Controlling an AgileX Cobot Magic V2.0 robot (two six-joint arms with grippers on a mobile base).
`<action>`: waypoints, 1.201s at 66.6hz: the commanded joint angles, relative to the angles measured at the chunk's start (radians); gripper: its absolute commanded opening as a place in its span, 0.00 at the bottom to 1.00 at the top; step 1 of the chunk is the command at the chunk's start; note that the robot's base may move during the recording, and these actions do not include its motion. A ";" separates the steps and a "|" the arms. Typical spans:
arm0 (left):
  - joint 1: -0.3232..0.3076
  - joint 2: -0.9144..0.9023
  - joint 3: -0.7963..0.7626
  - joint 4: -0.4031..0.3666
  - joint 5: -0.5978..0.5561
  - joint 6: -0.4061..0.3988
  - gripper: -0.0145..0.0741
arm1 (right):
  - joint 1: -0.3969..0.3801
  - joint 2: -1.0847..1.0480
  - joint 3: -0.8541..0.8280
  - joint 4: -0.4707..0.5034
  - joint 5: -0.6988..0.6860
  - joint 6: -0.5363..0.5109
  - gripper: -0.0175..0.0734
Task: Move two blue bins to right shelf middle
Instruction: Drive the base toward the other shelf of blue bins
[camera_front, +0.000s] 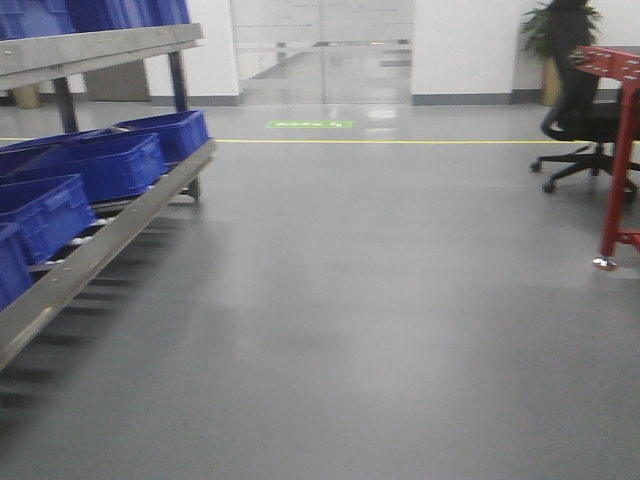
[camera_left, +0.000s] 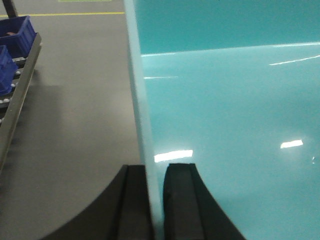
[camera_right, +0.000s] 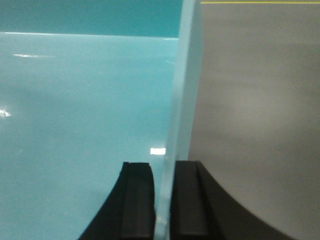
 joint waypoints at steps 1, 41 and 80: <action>-0.002 -0.007 -0.009 -0.013 -0.061 0.008 0.04 | 0.003 -0.017 -0.006 0.036 -0.059 -0.013 0.02; -0.002 -0.007 -0.009 -0.013 -0.061 0.008 0.04 | 0.003 -0.017 -0.006 0.036 -0.059 -0.013 0.02; -0.002 -0.007 -0.009 -0.013 -0.061 0.008 0.04 | 0.003 -0.017 -0.006 0.036 -0.059 -0.013 0.02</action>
